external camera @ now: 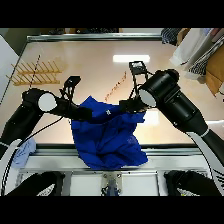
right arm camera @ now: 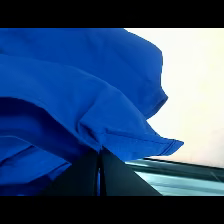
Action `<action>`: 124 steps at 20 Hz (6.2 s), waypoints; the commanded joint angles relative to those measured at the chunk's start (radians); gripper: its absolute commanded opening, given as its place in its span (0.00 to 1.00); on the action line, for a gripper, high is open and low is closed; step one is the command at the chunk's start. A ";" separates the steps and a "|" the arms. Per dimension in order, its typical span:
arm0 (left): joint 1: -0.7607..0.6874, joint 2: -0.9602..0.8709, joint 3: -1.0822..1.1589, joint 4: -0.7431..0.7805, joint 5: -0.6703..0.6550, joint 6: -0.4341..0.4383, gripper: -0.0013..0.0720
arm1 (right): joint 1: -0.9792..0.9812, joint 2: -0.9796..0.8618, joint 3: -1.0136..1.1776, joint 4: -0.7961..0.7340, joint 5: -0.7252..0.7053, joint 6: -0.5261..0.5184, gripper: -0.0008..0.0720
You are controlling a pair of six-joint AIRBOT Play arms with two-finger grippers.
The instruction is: Fold the clothes and pants, and hang the long-sleeved shirts on hangers.
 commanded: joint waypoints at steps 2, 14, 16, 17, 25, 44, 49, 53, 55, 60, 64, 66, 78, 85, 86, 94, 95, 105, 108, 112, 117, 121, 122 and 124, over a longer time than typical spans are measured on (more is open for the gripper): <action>0.008 -0.007 0.000 -0.011 0.005 0.041 0.98 | 0.000 -0.002 0.000 0.008 -0.005 0.004 0.02; 0.341 -0.007 0.000 0.068 0.151 0.148 0.99 | 0.000 -0.002 0.000 0.061 -0.002 0.003 0.02; 0.417 -0.008 0.000 0.114 0.235 0.166 0.99 | 0.000 -0.002 0.000 0.060 -0.001 -0.001 0.02; 0.445 -0.008 0.000 0.177 0.285 0.166 0.99 | 0.000 -0.002 0.000 0.061 -0.001 -0.007 0.02; 0.575 -0.316 0.267 0.504 0.375 0.163 0.99 | 0.000 -0.002 0.000 0.060 0.011 -0.061 0.02; 0.737 -1.002 0.786 0.644 0.385 0.216 0.99 | 0.000 -0.003 0.000 0.049 0.051 -0.061 0.02; 0.765 -1.063 0.786 0.643 0.391 0.216 0.99 | 0.000 -0.004 -0.001 0.049 0.051 -0.061 0.02; 0.771 -1.093 0.786 0.643 0.390 0.216 0.99 | 0.000 -0.018 -0.001 0.050 0.062 -0.061 0.02; 0.770 -1.096 0.786 0.643 0.394 0.215 0.99 | 0.000 -0.028 -0.001 0.050 0.089 -0.061 0.02; 0.769 -1.095 0.786 0.643 0.394 0.215 0.59 | 0.000 -0.039 -0.001 0.050 0.130 -0.061 0.02; 0.769 -1.091 0.786 0.645 0.380 0.215 0.17 | 0.000 -0.038 -0.001 0.050 0.130 -0.061 0.02; 0.769 -1.090 0.786 0.643 0.376 0.216 0.04 | 0.000 -0.038 -0.001 0.050 0.130 -0.061 0.02; 0.735 -1.006 0.927 0.582 0.247 0.203 0.03 | 0.000 -0.037 0.000 0.049 0.126 -0.061 0.02; 0.648 -0.834 0.927 0.591 0.247 0.204 0.03 | 0.000 -0.010 0.000 0.049 0.077 -0.061 0.02; 0.635 -0.809 0.927 0.590 0.243 0.204 0.03 | 0.000 -0.001 0.000 0.049 0.056 -0.061 0.02; 0.457 -0.595 0.927 0.501 0.050 0.257 0.03 | -0.002 0.095 0.000 0.042 -0.039 -0.060 0.02; 0.436 -0.570 0.927 0.414 0.006 0.332 0.03 | -0.002 0.101 0.000 0.042 -0.039 -0.060 0.02; 0.389 -0.472 0.854 -0.385 -0.553 0.933 0.03 | -0.001 0.129 0.000 0.043 -0.032 -0.041 0.02; 0.404 -0.463 0.795 -0.380 -0.559 1.071 0.03 | -0.002 0.130 0.000 0.044 -0.026 -0.041 0.02; 0.465 -0.391 0.609 -0.391 -0.556 1.356 0.03 | -0.002 0.137 0.000 0.042 0.004 -0.018 0.02; 0.605 -0.247 0.355 -0.394 -0.550 1.684 0.03 | -0.012 0.137 0.001 0.042 0.024 0.005 0.02; 0.712 -0.139 0.180 -0.465 -0.526 1.813 0.03 | -0.079 0.137 0.001 0.044 0.027 0.019 0.02; 0.730 -0.119 0.138 -0.473 -0.527 1.831 0.03 | -0.094 0.136 0.001 0.046 0.030 0.019 0.02; 0.743 -0.086 0.048 -0.464 -0.526 1.834 0.03 | -0.126 0.137 0.002 0.045 0.047 0.015 0.02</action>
